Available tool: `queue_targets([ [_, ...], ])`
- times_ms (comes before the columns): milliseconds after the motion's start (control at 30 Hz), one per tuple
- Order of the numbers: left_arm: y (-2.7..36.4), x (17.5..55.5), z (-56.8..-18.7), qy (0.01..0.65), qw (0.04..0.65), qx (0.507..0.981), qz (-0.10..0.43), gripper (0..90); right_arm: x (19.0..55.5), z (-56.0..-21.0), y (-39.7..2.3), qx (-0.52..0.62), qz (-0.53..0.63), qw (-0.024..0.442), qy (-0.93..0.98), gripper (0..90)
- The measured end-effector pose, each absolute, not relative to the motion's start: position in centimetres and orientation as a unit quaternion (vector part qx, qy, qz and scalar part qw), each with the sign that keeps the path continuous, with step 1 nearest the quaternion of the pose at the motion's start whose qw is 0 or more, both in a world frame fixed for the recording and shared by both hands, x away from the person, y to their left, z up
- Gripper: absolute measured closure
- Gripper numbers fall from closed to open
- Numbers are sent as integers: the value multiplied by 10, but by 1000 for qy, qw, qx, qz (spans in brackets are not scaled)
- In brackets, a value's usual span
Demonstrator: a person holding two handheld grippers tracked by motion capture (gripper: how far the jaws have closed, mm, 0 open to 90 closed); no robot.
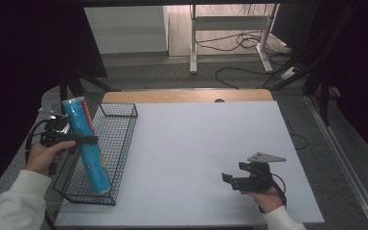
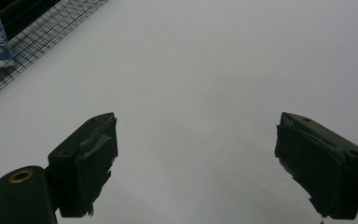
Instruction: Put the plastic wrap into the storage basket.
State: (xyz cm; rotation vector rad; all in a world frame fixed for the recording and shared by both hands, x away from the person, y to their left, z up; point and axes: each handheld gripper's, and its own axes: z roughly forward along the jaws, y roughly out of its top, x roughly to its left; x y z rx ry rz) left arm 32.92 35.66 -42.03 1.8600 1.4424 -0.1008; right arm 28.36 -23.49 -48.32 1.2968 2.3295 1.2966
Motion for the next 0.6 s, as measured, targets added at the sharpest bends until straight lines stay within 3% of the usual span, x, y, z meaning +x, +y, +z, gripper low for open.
queue_targets([
  [300, 332, 362, -437, 640, 336, 690, -30, 314, 285, -483, -236, 443, 436, 91, 778, 133],
  [600, 305, 391, -459, 673, 288, 681, -14, 313, 286, -485, -235, 440, 435, 90, 781, 133],
])
